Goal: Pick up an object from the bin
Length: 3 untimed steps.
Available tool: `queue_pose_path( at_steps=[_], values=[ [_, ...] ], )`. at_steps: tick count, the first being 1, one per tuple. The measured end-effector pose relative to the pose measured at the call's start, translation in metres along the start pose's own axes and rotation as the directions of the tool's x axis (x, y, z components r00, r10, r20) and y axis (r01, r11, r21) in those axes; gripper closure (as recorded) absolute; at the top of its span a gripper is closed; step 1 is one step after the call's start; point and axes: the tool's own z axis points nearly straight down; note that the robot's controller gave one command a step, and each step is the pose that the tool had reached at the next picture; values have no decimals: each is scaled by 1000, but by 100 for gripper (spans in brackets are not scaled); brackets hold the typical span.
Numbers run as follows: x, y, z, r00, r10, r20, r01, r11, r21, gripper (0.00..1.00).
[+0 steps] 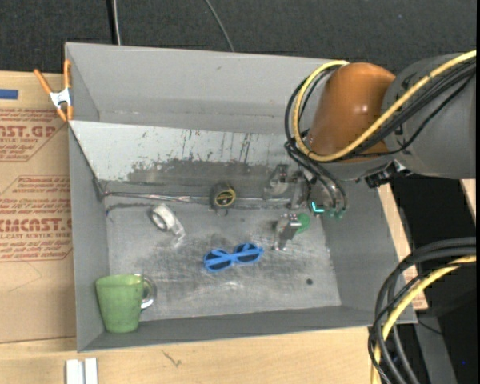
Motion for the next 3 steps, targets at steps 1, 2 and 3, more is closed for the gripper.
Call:
queue_pose_path(
  at_steps=[1, 2, 3],
  values=[
    [18, -15, 82, 999, -29, 21, 29, 1000, 0, 0],
    [61, 22, 76, 994, -105, 21, 105, 994, 3, 0],
    [59, 21, 75, 994, -104, 27, 103, 995, 3, 100]
  ],
)
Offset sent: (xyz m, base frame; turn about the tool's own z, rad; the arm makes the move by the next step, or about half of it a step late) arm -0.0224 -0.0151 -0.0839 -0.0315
